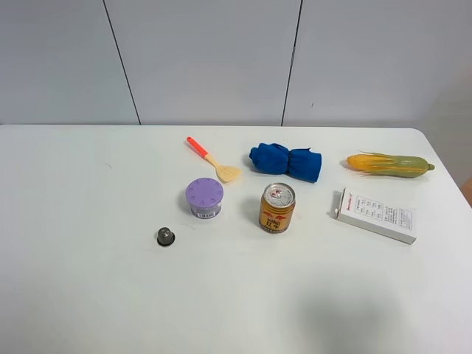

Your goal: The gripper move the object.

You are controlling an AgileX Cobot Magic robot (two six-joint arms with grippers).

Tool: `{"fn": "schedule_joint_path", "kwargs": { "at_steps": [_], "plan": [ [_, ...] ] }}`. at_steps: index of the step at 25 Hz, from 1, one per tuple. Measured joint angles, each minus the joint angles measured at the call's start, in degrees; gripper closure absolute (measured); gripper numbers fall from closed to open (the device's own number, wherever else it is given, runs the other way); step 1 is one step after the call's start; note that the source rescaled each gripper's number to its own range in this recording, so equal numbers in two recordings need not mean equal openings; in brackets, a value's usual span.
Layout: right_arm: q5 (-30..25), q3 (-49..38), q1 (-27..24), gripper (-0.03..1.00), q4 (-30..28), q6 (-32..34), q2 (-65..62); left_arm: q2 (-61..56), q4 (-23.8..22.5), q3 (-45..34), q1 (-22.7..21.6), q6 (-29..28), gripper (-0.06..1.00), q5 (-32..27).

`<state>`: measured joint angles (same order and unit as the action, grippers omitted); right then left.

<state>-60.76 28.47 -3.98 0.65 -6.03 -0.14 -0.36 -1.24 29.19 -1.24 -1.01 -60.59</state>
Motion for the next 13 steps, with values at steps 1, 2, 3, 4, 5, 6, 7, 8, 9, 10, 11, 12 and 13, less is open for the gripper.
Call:
{"fn": "schedule_joint_path", "kwargs": {
  "at_steps": [1,2,3,4,5,6,7,8,9,10,11,12,13],
  "plan": [
    [0.0,0.0,0.0,-0.03,0.0,0.0,0.0,0.0,0.0,0.0,0.0,0.0,-0.06,0.0],
    [0.0,0.0,0.0,-0.03,0.0,0.0,0.0,0.0,0.0,0.0,0.0,0.0,-0.06,0.0],
    [0.0,0.0,0.0,-0.03,0.0,0.0,0.0,0.0,0.0,0.0,0.0,0.0,-0.06,0.0],
    [0.0,0.0,0.0,-0.03,0.0,0.0,0.0,0.0,0.0,0.0,0.0,0.0,-0.06,0.0],
    [0.0,0.0,0.0,-0.03,0.0,0.0,0.0,0.0,0.0,0.0,0.0,0.0,-0.06,0.0],
    [0.0,0.0,0.0,-0.03,0.0,0.0,0.0,0.0,0.0,0.0,0.0,0.0,-0.06,0.0],
    [0.0,0.0,0.0,-0.03,0.0,0.0,0.0,0.0,0.0,0.0,0.0,0.0,-0.06,0.0],
    [0.0,0.0,0.0,-0.03,0.0,0.0,0.0,0.0,0.0,0.0,0.0,0.0,-0.06,0.0],
    [0.0,0.0,0.0,-0.03,0.0,0.0,0.0,0.0,0.0,0.0,0.0,0.0,-0.06,0.0],
    [0.0,0.0,0.0,-0.03,0.0,0.0,0.0,0.0,0.0,0.0,0.0,0.0,-0.06,0.0],
    [0.0,0.0,0.0,-0.03,0.0,0.0,0.0,0.0,0.0,0.0,0.0,0.0,-0.06,0.0],
    [0.0,0.0,0.0,-0.03,0.0,0.0,0.0,0.0,0.0,0.0,0.0,0.0,-0.06,0.0],
    [0.0,0.0,0.0,-0.03,0.0,0.0,0.0,0.0,0.0,0.0,0.0,0.0,-0.06,0.0]
  ]
}}
